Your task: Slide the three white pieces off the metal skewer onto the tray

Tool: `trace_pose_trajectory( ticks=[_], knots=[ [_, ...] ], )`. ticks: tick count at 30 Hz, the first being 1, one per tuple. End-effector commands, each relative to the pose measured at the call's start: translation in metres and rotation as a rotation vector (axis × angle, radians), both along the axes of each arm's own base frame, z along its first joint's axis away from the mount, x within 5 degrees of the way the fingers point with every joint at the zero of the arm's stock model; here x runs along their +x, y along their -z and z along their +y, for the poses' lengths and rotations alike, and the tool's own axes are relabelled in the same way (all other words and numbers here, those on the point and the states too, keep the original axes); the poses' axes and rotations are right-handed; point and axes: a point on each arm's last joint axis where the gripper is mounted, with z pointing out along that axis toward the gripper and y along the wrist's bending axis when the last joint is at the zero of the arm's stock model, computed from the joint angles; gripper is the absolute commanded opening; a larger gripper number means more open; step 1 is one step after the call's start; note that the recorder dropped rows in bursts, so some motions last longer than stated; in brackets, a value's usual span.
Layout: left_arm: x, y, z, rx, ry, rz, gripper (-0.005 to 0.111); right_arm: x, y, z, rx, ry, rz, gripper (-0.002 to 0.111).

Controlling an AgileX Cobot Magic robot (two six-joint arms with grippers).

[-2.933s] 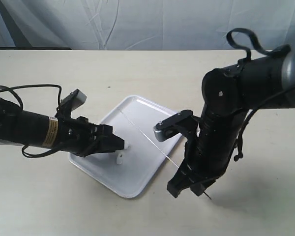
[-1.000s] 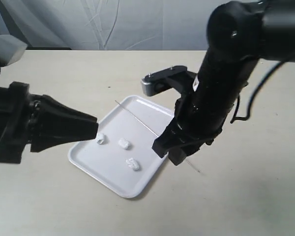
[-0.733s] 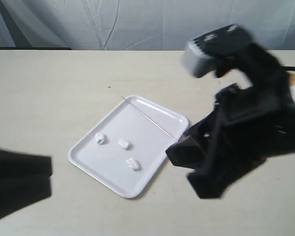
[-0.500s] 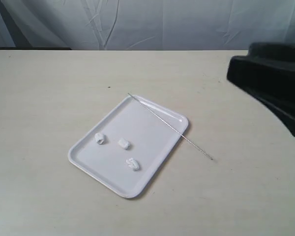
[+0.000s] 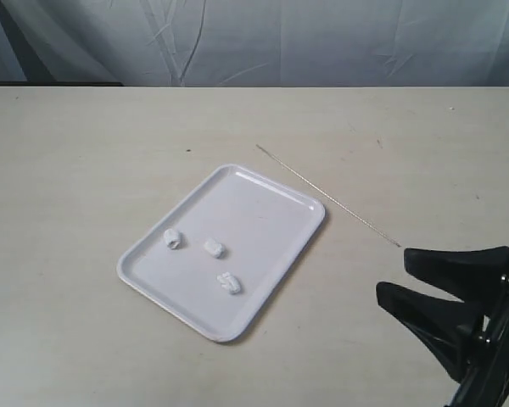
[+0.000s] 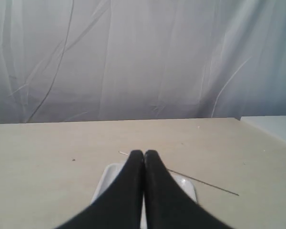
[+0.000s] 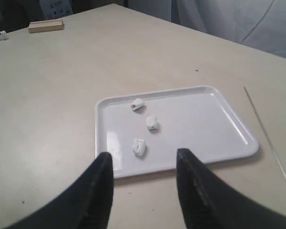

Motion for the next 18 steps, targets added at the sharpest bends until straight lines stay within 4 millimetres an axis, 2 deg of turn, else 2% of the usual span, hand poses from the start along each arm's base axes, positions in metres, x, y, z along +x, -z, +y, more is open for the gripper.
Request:
trace_pose_trajectory(
  ticks=[1, 5, 8, 9, 11, 12, 18],
  knots=[
    [0.003, 0.012, 0.003, -0.016, -0.038, 0.032, 0.0, 0.002, 0.005, -0.003, 0.123, 0.077, 0.038, 0.041],
    [0.002, 0.025, -0.002, -0.004, 0.016, 0.077, 0.0, 0.003, 0.004, -0.003, 0.142, 0.087, 0.041, 0.041],
    [0.001, 0.025, -0.002, -0.003, 0.025, 0.079, 0.0, 0.004, 0.001, -0.004, 0.164, 0.095, 0.018, 0.041],
    [0.001, 0.025, -0.003, -0.002, 0.03, 0.08, 0.0, 0.004, 0.001, -0.004, 0.169, 0.097, 0.013, 0.035],
    [0.0, 0.025, -0.005, 0.005, 0.063, 0.083, 0.0, 0.004, 0.002, -0.004, 0.159, 0.093, 0.023, 0.004],
    [-0.001, 0.025, -0.006, 0.005, 0.067, 0.084, 0.0, 0.004, 0.002, -0.004, 0.166, 0.098, 0.035, 0.0],
    [-0.001, 0.025, -0.006, 0.005, 0.069, 0.084, 0.0, 0.004, 0.002, -0.004, 0.17, 0.101, 0.04, 0.0]
  ],
)
